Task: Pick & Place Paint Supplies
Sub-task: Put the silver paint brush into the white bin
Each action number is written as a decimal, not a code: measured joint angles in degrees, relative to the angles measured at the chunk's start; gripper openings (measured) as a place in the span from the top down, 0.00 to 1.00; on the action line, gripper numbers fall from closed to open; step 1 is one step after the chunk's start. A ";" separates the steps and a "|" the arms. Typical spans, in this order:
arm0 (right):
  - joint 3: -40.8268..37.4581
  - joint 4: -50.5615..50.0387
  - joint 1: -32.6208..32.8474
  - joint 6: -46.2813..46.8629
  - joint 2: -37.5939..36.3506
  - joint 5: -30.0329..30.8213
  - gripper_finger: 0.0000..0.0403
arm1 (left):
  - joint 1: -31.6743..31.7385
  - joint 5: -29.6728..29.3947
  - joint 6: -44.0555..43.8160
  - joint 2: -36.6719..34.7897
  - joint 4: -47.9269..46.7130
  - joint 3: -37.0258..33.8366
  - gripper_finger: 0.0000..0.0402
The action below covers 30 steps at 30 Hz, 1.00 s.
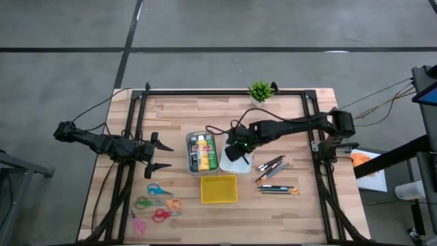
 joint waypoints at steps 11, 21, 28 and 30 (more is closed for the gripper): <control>-0.35 -0.10 -0.04 0.45 0.72 0.41 0.79 | -0.02 0.00 0.00 0.00 0.00 0.00 0.24; -0.24 0.13 -0.02 -2.78 0.72 0.47 0.61 | -0.01 0.00 0.00 0.02 0.00 0.01 0.24; 0.91 0.14 -0.04 -11.00 -1.14 0.50 0.61 | -0.01 0.00 -0.01 0.02 0.00 0.00 0.24; 1.08 0.14 -0.12 -14.74 -2.15 0.58 0.61 | 0.00 0.00 0.00 0.02 0.00 0.00 0.24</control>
